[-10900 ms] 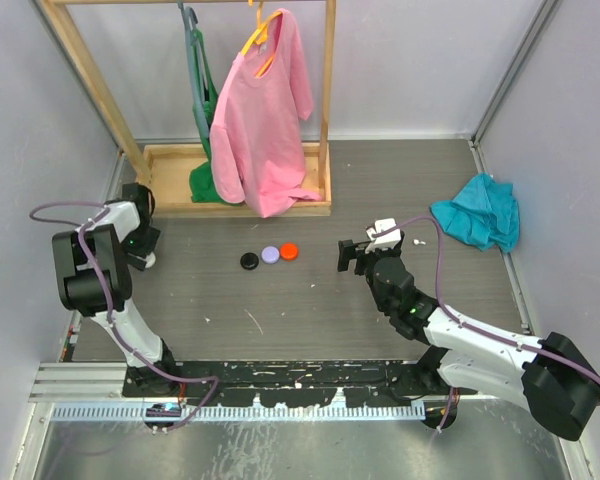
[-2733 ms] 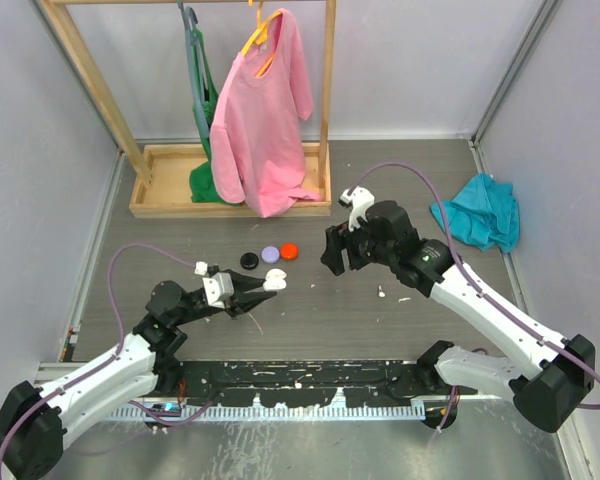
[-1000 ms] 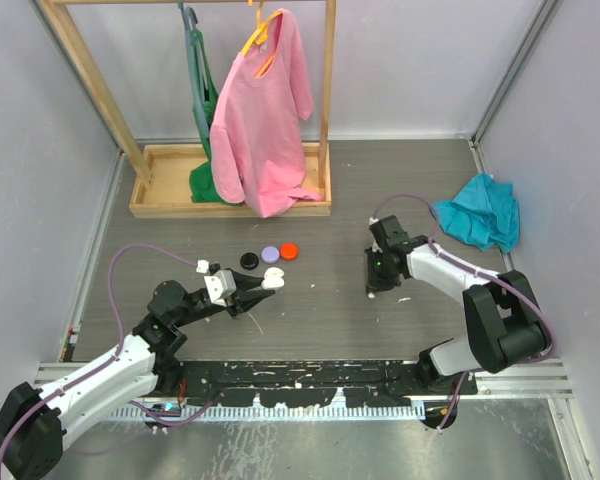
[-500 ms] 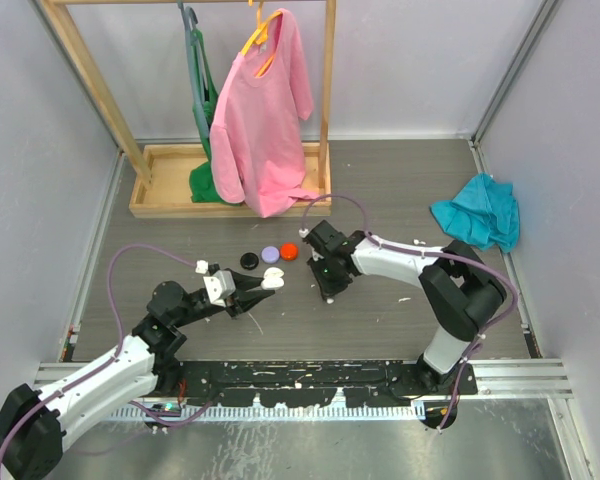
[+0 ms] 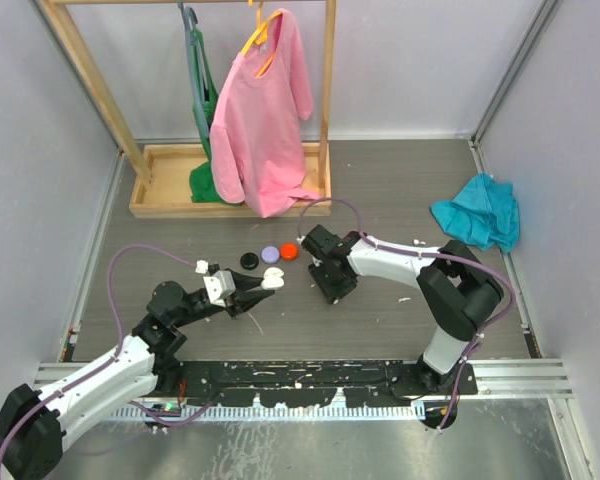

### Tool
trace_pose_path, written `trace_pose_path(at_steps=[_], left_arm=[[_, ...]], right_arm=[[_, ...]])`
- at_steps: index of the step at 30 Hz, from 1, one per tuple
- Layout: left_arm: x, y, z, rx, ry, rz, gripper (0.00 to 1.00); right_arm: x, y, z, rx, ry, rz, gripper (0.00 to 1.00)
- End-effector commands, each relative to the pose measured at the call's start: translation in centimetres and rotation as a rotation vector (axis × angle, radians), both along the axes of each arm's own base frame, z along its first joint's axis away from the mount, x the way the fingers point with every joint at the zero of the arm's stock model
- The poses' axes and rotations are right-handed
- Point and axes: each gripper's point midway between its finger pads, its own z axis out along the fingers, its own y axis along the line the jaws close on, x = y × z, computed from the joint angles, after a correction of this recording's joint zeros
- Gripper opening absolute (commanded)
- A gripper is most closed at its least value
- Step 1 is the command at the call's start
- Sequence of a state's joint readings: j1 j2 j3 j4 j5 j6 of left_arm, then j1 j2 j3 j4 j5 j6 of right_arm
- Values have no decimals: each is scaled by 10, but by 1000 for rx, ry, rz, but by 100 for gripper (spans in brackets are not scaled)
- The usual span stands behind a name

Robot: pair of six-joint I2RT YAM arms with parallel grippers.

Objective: Insert the wireless bluetooth earbuds into the charging case
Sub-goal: Move the earbud to the center of the board, then pick up the earbud from the center of the board.

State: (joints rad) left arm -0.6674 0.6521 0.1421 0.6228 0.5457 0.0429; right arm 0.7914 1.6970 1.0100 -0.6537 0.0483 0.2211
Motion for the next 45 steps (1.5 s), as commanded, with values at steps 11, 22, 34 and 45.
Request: trace_pose_path(at_steps=[11,22,34,45], left_arm=[[0,-1,21,-39,-62,-3,0],[1,-1,21,-38,-60,-1,0],[1,-1,21,-39,-59,1,0],[0,0,23,-45,-62,3,0]], right_arm=[[11,-30,13,-143,-91,47,46],[27,-62,24,-259,-158,-29,51],[48,-75,48,-219,-267,-182,54],[78,-90,42,-130,-307,-365,57]])
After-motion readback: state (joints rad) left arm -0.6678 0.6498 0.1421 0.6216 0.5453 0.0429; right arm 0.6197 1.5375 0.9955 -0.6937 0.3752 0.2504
